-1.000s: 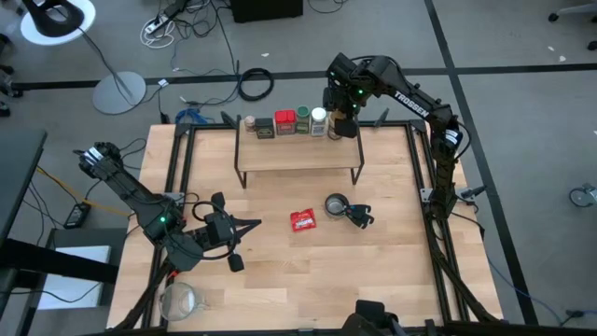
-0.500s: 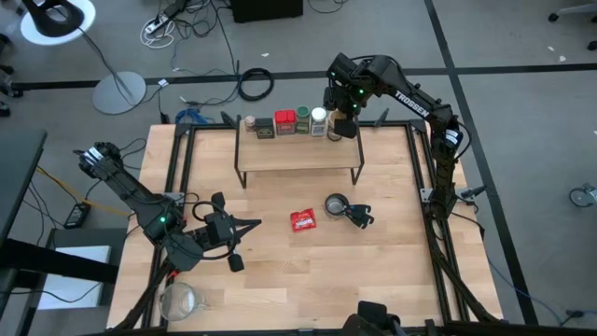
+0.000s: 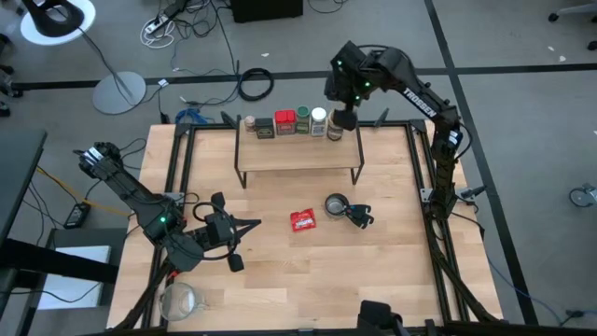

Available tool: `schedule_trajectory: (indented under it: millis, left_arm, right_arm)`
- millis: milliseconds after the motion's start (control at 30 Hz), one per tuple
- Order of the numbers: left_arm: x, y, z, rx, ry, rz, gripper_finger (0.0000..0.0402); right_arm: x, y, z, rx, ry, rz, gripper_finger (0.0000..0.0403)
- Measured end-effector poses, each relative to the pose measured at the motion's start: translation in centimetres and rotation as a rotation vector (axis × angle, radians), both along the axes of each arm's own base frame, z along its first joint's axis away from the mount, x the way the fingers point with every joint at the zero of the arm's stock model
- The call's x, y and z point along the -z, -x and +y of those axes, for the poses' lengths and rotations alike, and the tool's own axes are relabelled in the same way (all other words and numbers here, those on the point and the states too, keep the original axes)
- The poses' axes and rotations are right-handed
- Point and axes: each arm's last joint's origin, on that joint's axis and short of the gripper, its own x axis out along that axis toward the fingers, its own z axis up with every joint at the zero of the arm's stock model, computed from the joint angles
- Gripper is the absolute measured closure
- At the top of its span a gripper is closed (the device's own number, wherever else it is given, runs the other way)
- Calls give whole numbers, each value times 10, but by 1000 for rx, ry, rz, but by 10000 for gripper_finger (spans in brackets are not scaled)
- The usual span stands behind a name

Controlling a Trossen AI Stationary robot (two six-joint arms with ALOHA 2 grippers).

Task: Shelf spices
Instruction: Put the gold seasoning bottle on the shelf

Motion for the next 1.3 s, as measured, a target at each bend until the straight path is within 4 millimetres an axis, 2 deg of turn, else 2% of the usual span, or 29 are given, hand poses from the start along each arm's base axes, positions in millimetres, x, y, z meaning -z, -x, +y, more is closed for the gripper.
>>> schedule_trajectory:
  millis: [167,400,600,767,867,933,1067,1167,1200,1300]
  left_arm:
    - [0,0,0,0,1,0,398]
    - [0,0,0,0,1,-1,398]
    - [0,0,0,-1,6,-3,398]
    - [-1,0,0,-1,14,-13,398]
    - [-4,-1,-1,0,30,-36,398]
    - [-6,-2,-2,5,26,-50,398]
    - [-12,-3,-3,15,19,-87,398]
    - [-16,-4,-3,-4,8,-114,398]
    - [-18,-3,-2,-21,0,-121,398]
    - [-23,0,3,-75,-24,-137,398]
  right_arm:
    - [-27,7,17,-35,85,-116,74]
    - [-75,37,51,-54,229,-295,74]
    - [-119,70,104,-167,274,-549,84]
    - [-144,101,152,-299,265,-704,114]
    - [-151,117,176,-382,224,-763,148]
    - [-154,125,190,-428,198,-783,184]
    - [-151,136,212,-483,186,-743,288]
    - [-141,135,226,-494,213,-659,374]
    - [-137,132,231,-496,226,-626,388]
    - [-122,120,243,-470,238,-551,391]
